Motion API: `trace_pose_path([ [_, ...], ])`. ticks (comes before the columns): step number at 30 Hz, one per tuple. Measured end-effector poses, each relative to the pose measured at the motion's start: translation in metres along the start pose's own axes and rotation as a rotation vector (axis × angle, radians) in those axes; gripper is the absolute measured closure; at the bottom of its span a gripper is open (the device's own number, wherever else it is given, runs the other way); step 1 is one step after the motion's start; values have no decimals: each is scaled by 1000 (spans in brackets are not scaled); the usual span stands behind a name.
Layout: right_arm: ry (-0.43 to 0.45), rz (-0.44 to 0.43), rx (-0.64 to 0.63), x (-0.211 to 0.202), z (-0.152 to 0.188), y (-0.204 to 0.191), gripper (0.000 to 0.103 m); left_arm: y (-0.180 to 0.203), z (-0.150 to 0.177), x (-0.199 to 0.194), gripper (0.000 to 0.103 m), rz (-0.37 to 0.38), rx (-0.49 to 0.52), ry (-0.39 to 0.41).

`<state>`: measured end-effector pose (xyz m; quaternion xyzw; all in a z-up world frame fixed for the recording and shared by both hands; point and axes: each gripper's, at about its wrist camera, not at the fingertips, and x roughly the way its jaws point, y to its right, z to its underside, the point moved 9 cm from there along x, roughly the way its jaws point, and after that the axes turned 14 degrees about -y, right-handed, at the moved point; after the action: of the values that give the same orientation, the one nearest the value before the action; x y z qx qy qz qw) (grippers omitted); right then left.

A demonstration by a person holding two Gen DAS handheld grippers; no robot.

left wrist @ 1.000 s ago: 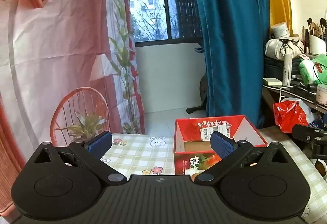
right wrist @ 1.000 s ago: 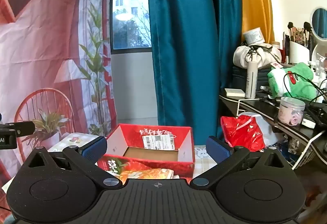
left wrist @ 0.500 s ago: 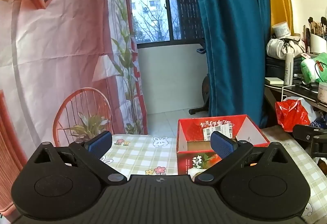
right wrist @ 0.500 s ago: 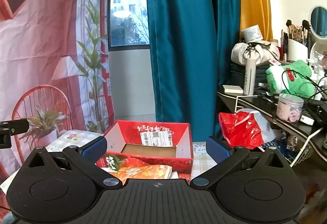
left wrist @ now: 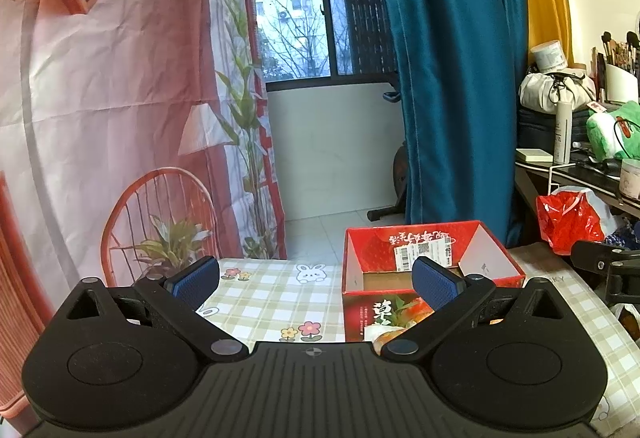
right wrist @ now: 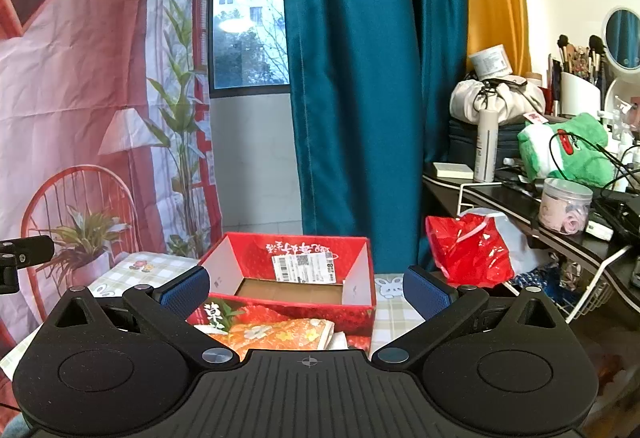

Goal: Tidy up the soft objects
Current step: 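Approach the red strawberry box with both tools open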

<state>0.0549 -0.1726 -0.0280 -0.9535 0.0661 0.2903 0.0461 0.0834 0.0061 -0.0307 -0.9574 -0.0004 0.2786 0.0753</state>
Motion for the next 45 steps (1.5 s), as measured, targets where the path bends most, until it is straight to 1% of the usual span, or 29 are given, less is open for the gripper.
trace_pose_path([
  [45,-9,3,-1,2,4,5,0,4,8,4,0,27,11,-24],
])
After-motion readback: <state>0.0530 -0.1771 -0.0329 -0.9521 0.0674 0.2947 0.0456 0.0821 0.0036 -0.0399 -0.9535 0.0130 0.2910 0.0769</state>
